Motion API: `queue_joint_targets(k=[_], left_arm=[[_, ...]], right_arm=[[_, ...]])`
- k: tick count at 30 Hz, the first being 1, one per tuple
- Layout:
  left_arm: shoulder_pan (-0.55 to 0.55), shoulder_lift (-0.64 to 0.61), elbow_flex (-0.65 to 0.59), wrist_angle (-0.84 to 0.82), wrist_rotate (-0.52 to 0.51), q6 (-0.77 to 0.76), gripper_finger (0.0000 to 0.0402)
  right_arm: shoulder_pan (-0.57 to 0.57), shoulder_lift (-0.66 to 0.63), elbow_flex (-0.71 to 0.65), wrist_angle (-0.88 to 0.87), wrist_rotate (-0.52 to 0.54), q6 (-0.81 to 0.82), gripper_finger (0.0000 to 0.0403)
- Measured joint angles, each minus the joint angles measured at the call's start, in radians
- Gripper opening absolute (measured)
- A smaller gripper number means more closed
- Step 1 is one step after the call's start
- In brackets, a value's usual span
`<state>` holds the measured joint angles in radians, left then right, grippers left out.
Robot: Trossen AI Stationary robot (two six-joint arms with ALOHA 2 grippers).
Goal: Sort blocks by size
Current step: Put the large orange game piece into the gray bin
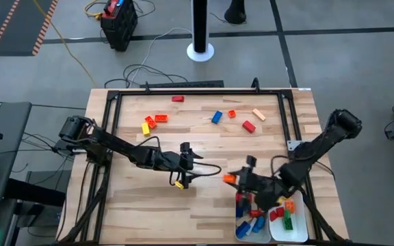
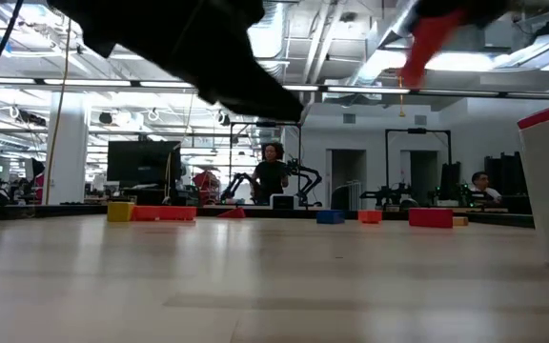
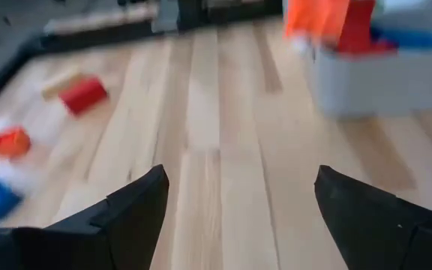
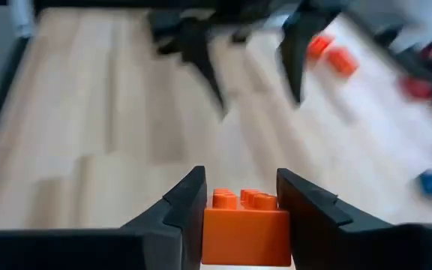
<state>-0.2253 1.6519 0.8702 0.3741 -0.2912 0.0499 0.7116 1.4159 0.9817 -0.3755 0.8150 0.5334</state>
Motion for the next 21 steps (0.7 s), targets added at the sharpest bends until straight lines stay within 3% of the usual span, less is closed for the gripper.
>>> queue_joint_targets(k=[7, 12, 21], left_arm=[[0.009, -0.066, 0.000, -0.161, 0.001, -0.036, 0.0320], [0.011, -0.113, 0.000, -0.203, 0.000, -0.047, 0.0320], [0.013, -0.124, 0.000, -0.225, 0.000, -0.079, 0.0320]], right_arm=[[0.178, -0.021, 0.000, -0.144, -0.033, 0.286, 0.0171], [0.284, -0.004, 0.000, -0.147, -0.029, 0.410, 0.0167], [0.351, 0.109, 0.001, -0.179, -0.028, 0.653, 0.0176]])
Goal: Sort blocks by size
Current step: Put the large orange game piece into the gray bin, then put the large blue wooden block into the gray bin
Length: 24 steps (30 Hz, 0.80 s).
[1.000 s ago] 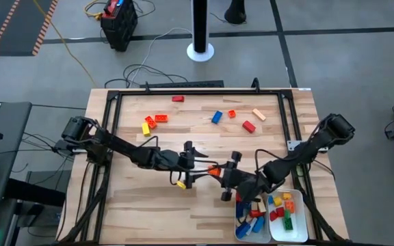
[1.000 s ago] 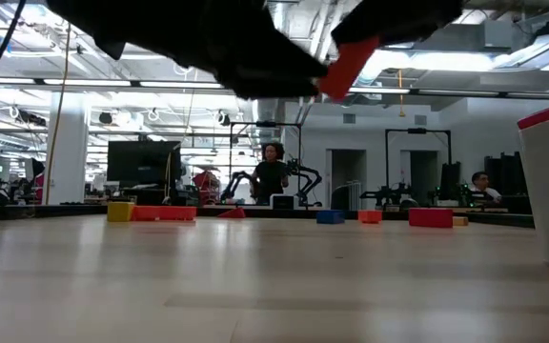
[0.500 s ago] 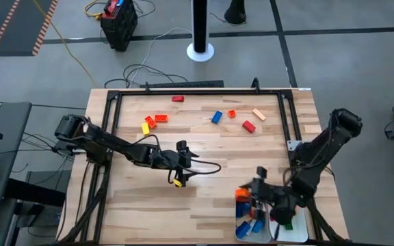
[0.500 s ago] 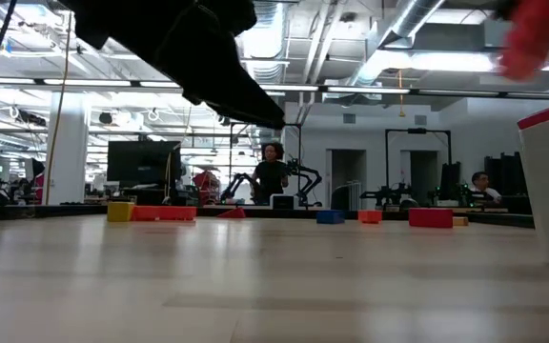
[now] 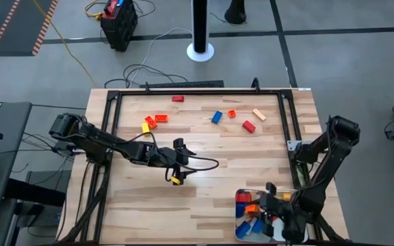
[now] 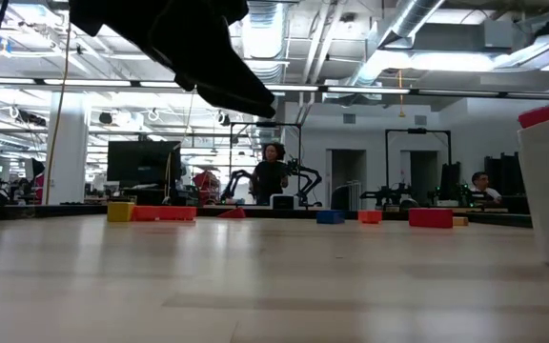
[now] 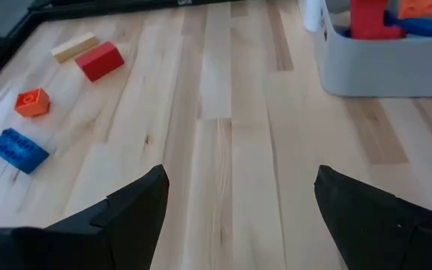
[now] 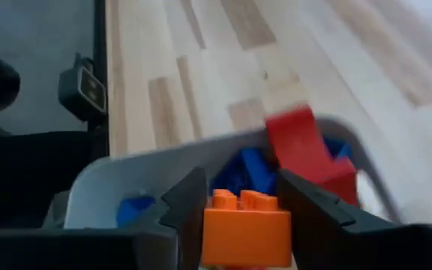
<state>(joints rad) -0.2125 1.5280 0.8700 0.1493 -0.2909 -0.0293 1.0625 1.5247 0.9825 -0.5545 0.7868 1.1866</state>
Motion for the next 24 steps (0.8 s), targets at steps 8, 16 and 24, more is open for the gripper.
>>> queue_joint_targets(k=[8, 16, 24], left_arm=[[0.021, 0.002, -0.001, -0.152, -0.078, -0.055, 0.0320], [0.091, 0.008, -0.002, -0.109, -0.091, -0.109, 0.0320], [0.141, 0.099, -0.002, 0.048, -0.052, -0.103, 0.0320]], right_arm=[[-0.005, 0.017, 0.000, -0.029, -0.114, 0.135, 0.0227], [0.027, -0.054, 0.089, -0.220, 0.086, 0.059, 0.0221], [-0.109, -0.066, 0.067, -0.668, 0.288, 0.310, 0.0204]])
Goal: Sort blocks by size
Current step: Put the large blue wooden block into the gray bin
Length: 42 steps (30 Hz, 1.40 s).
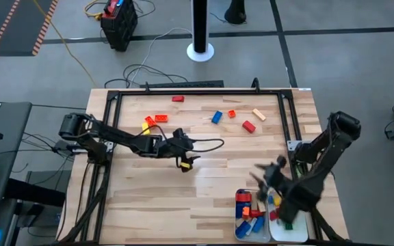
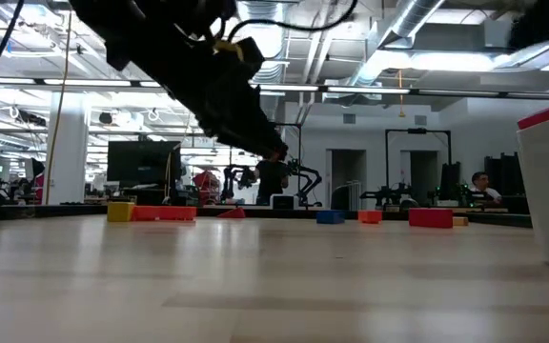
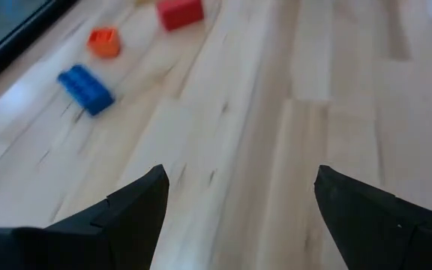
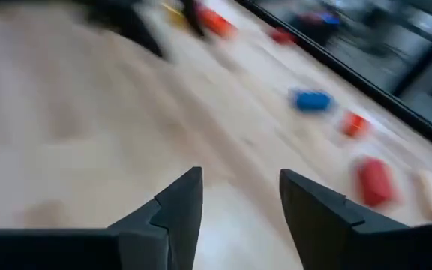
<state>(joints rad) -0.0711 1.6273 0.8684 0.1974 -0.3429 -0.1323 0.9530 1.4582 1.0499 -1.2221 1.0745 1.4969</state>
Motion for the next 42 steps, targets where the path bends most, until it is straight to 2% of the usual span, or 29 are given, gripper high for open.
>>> queue_joint_targets(k=[4, 10, 15, 20, 23, 27, 32, 37, 42], left_arm=[[-0.011, 0.004, 0.000, 0.081, 0.001, 0.038, 0.0320], [0.031, 0.004, 0.000, 0.145, 0.020, 0.006, 0.0320], [0.091, 0.011, 0.028, 0.151, 0.039, -0.012, 0.0320], [0.179, 0.092, 0.142, 0.112, 0.157, -0.005, 0.0320], [0.215, 0.192, 0.256, 0.088, 0.237, 0.092, 0.0320], [0.278, 0.329, 0.460, -0.084, 0.295, 0.239, 0.0320], [0.345, 0.504, 0.738, -0.318, 0.387, 0.265, 0.0320], [0.369, 0.658, 0.937, -0.436, 0.391, 0.333, 0.0320], [0.382, 0.728, 1.054, -0.508, 0.383, 0.338, 0.0320]], right_arm=[[-0.108, -0.010, -0.050, -0.085, -0.078, 0.066, 0.0204], [-0.254, -0.069, -0.126, 0.037, -0.176, -0.091, 0.0205], [-0.291, -0.105, -0.152, 0.189, -0.184, -0.241, 0.0205], [-0.306, -0.122, -0.152, 0.190, -0.182, -0.246, 0.0205], [-0.281, -0.125, -0.153, 0.179, -0.183, -0.249, 0.0205], [-0.220, -0.132, -0.152, 0.149, -0.180, -0.225, 0.0205], [-0.142, -0.139, -0.152, 0.128, -0.129, -0.181, 0.0205], [-0.096, -0.135, -0.152, 0.206, -0.107, -0.182, 0.0205], [-0.061, -0.124, -0.152, 0.341, -0.095, -0.264, 0.0205]])
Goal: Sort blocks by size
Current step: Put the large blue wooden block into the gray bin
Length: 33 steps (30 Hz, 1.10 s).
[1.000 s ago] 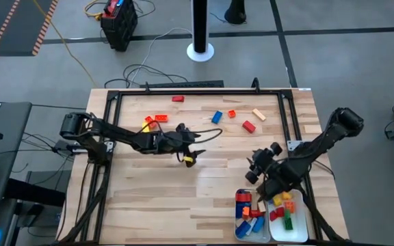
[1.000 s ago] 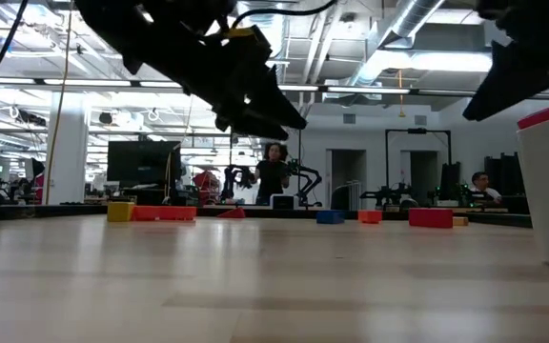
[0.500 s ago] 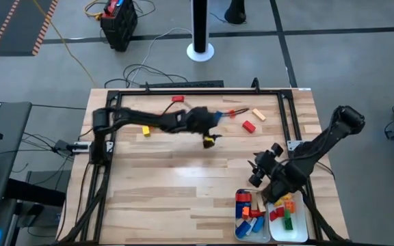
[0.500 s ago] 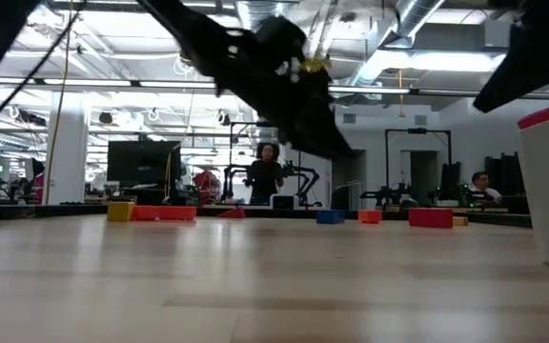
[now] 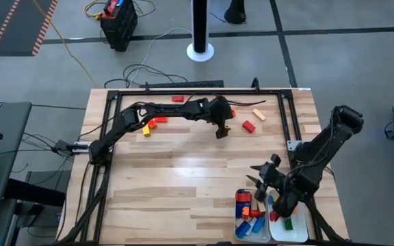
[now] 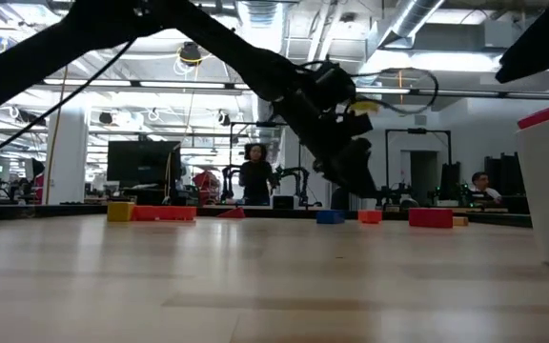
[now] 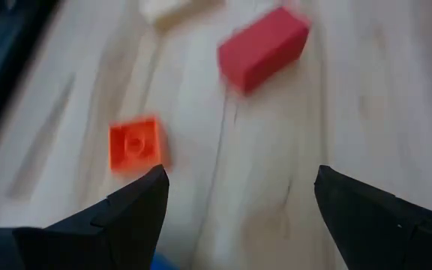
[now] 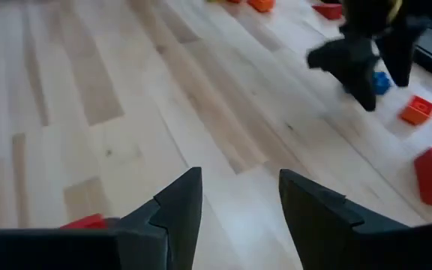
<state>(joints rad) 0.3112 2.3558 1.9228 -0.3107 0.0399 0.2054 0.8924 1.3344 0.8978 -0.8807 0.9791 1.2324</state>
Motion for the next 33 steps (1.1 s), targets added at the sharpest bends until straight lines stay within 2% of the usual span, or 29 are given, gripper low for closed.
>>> queue_joint_targets(k=[2, 6, 8, 13, 19, 24, 29, 33], left_arm=[[0.003, 0.014, 0.011, -0.017, -0.060, -0.029, 0.0320], [0.005, 0.014, 0.014, -0.016, -0.287, -0.077, 0.0320], [0.011, 0.012, 0.015, -0.020, -0.332, -0.117, 0.0320], [0.045, 0.015, 0.014, -0.060, -0.324, -0.213, 0.0320], [0.085, 0.010, 0.016, -0.163, -0.266, -0.187, 0.0320], [0.119, 0.015, 0.036, -0.275, -0.117, -0.161, 0.0318], [0.140, 0.012, 0.072, -0.509, -0.233, -0.079, 0.0291], [0.163, 0.004, 0.087, -0.675, -0.248, -0.074, 0.0268]], right_arm=[[0.005, 0.009, 0.000, 0.025, 0.001, -0.031, 0.0205], [0.011, 0.021, 0.000, 0.010, 0.001, -0.037, 0.0205], [0.008, 0.022, 0.000, -0.006, 0.001, -0.037, 0.0205], [0.000, 0.022, 0.000, -0.016, 0.023, -0.062, 0.0205], [-0.024, 0.021, 0.000, -0.035, 0.023, -0.084, 0.0205], [-0.041, 0.021, 0.000, -0.028, 0.023, -0.091, 0.0205], [-0.034, 0.021, 0.000, 0.014, 0.023, -0.092, 0.0205], [-0.013, 0.021, 0.000, 0.065, 0.023, -0.091, 0.0205]])
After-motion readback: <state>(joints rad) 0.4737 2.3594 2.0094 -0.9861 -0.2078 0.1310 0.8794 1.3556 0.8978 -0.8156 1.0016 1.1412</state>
